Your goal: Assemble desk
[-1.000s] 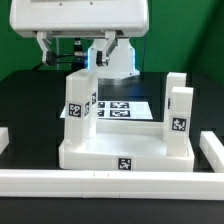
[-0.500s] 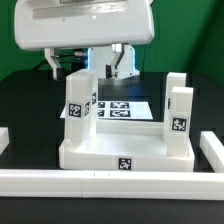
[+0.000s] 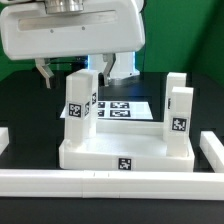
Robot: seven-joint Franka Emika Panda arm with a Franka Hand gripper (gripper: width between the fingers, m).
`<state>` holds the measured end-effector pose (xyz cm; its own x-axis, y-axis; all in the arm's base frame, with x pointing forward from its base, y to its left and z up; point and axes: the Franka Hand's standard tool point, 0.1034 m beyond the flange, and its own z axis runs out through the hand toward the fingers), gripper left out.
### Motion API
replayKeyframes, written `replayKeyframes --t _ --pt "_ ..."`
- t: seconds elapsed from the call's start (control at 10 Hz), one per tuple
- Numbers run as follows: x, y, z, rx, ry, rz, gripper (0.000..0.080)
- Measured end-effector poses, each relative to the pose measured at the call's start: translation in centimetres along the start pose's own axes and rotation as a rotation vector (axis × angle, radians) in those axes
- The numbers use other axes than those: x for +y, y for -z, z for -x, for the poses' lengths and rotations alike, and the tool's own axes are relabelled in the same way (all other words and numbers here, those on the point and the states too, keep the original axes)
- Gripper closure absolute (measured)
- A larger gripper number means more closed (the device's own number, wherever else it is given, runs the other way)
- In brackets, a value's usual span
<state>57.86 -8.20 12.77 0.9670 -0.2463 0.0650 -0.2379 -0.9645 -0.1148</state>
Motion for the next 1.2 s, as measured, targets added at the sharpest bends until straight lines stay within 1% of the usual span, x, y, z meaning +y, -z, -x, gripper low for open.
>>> replayKeyframes --t 0.1,0.2,0.3,0.4,0.7,0.8,0.9,1.0,1.1,1.2 --pt "0.05 -0.13 0.03 -0.003 0.012 0.008 0.015" --pt "0.25 -0.53 0.07 -0.01 0.081 0.055 0.015" --pt "0.29 -0.69 0.13 -0.015 0.114 0.075 0.015" --pt "0.29 -0.67 0.07 -0.013 0.126 0.081 0.015" --pt "0.53 -0.84 0.14 -0.017 0.121 0.08 0.015" --pt "0.56 -0.9 0.17 -0.018 0.121 0.08 0.0245" --pt "0.57 -0.92 0.18 -0.018 0.121 0.08 0.044" --pt "0.57 -0.93 0.19 -0.018 0.121 0.08 0.044" --pt "0.58 -0.94 0.19 -0.019 0.121 0.08 0.0512" --pt "0.58 -0.95 0.19 -0.019 0.121 0.08 0.0512"
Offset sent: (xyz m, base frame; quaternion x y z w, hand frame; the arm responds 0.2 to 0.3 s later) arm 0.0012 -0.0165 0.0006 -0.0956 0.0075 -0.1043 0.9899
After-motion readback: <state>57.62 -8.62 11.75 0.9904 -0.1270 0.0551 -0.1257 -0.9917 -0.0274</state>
